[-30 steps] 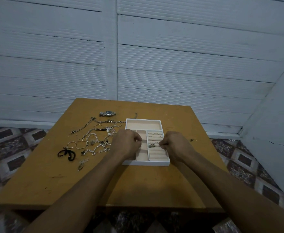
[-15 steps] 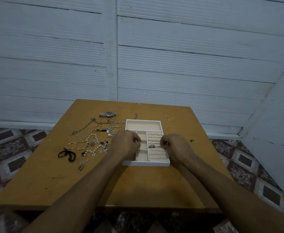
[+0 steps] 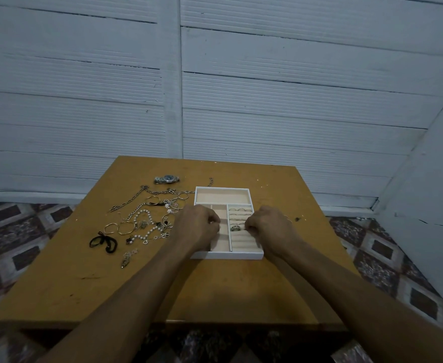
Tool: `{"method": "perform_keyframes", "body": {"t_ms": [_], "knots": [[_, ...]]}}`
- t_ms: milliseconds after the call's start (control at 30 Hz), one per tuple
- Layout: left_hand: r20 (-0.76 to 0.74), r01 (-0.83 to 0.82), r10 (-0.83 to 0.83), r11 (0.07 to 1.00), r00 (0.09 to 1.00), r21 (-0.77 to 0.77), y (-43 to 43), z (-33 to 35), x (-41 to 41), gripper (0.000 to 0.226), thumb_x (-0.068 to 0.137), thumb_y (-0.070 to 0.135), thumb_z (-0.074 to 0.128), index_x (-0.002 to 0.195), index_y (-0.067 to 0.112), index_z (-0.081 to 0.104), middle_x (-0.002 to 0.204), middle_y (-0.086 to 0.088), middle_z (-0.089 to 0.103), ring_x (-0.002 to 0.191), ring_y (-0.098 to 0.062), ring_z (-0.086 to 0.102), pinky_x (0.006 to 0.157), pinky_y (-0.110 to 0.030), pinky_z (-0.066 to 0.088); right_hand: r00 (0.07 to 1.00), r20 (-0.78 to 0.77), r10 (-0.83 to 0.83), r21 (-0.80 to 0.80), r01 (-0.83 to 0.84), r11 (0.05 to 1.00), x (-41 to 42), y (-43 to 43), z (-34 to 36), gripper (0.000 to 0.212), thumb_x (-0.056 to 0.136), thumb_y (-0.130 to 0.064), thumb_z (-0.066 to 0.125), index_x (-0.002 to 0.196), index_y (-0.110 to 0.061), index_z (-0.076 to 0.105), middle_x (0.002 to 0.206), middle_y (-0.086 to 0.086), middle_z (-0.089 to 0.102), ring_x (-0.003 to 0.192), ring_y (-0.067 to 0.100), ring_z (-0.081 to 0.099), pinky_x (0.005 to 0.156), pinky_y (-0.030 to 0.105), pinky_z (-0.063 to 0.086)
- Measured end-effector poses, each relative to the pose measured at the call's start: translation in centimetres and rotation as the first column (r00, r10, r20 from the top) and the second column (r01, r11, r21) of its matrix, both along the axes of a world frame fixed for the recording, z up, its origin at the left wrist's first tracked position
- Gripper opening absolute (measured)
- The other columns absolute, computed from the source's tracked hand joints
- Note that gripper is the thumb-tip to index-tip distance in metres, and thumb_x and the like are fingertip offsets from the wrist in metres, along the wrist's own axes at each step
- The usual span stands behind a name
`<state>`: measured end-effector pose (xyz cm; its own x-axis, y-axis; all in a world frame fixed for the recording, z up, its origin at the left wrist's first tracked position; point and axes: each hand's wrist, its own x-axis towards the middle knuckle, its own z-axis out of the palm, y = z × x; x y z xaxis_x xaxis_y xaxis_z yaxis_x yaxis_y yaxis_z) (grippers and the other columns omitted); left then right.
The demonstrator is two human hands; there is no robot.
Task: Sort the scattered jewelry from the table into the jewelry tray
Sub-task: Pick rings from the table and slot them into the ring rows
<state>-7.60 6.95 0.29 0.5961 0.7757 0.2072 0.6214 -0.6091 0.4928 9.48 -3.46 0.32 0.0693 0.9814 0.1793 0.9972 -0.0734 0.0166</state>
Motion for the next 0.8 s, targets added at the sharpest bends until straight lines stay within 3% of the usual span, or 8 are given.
{"method": "perform_keyframes", "body": {"t_ms": [167, 300, 367, 600, 800], "knots": [[-0.01, 0.003, -0.003, 1.0, 1.0, 0.001, 0.0, 0.2, 0.0, 0.022, 0.085, 0.026, 0.062, 0.101, 0.023, 0.076, 0.102, 0.004, 0.073, 0.092, -0.014, 0.063, 0.083, -0.029, 0.05, 0.997, -0.049, -0.061, 0.046, 0.064, 0.997, 0.2, -0.4, -0.6, 0.02, 0.094, -0.018, 0.053, 0.104, -0.022, 0.07, 0.1, 0.0, 0.069, 0.095, 0.02, 0.052, 0.075, 0.031, 0.036], [-0.026, 0.009, -0.009, 1.0, 1.0, -0.019, 0.1, 0.2, -0.1, 0.022, 0.085, 0.026, 0.062, 0.101, 0.024, 0.076, 0.102, 0.003, 0.073, 0.093, -0.015, 0.063, 0.085, -0.031, 0.052, 0.959, -0.245, -0.139, 0.061, 0.158, 0.986, 0.4, -0.9, -0.3, 0.019, 0.093, -0.022, 0.055, 0.104, -0.025, 0.07, 0.108, -0.003, 0.069, 0.099, 0.019, 0.056, 0.084, 0.036, 0.046], [-0.037, 0.013, -0.014, 1.0, 0.999, -0.013, 0.1, 0.3, -0.1, 0.022, 0.084, 0.026, 0.061, 0.1, 0.025, 0.076, 0.102, 0.004, 0.073, 0.093, -0.015, 0.063, 0.085, -0.031, 0.052, 0.919, -0.354, -0.171, 0.075, 0.21, 0.975, 0.7, -1.4, 0.3, 0.019, 0.091, -0.02, 0.057, 0.103, -0.024, 0.071, 0.11, -0.003, 0.069, 0.094, 0.016, 0.059, 0.081, 0.036, 0.051], [-0.053, 0.063, -0.063, 0.998, 0.997, -0.009, -0.4, 0.6, 1.1, 0.023, 0.081, 0.026, 0.06, 0.096, 0.027, 0.077, 0.096, 0.005, 0.075, 0.088, -0.016, 0.065, 0.079, -0.031, 0.054, 0.774, -0.57, -0.276, 0.107, 0.402, 0.909, 3.9, -3.7, 1.8, 0.017, 0.089, -0.013, 0.064, 0.104, -0.018, 0.07, 0.105, -0.004, 0.067, 0.087, 0.008, 0.057, 0.064, 0.007, 0.037], [-0.052, 0.14, -0.139, 0.99, 0.989, 0.02, -1.1, 1.0, 4.1, 0.018, 0.081, 0.031, 0.066, 0.094, 0.026, 0.077, 0.098, 0.005, 0.074, 0.099, -0.019, 0.061, 0.082, -0.034, 0.051, 0.709, -0.583, -0.396, 0.043, 0.514, 0.857, 6.2, -5.7, 1.5, 0.019, 0.088, -0.012, 0.064, 0.106, -0.016, 0.07, 0.101, -0.001, 0.065, 0.093, 0.016, 0.059, 0.076, 0.024, 0.042]]}}
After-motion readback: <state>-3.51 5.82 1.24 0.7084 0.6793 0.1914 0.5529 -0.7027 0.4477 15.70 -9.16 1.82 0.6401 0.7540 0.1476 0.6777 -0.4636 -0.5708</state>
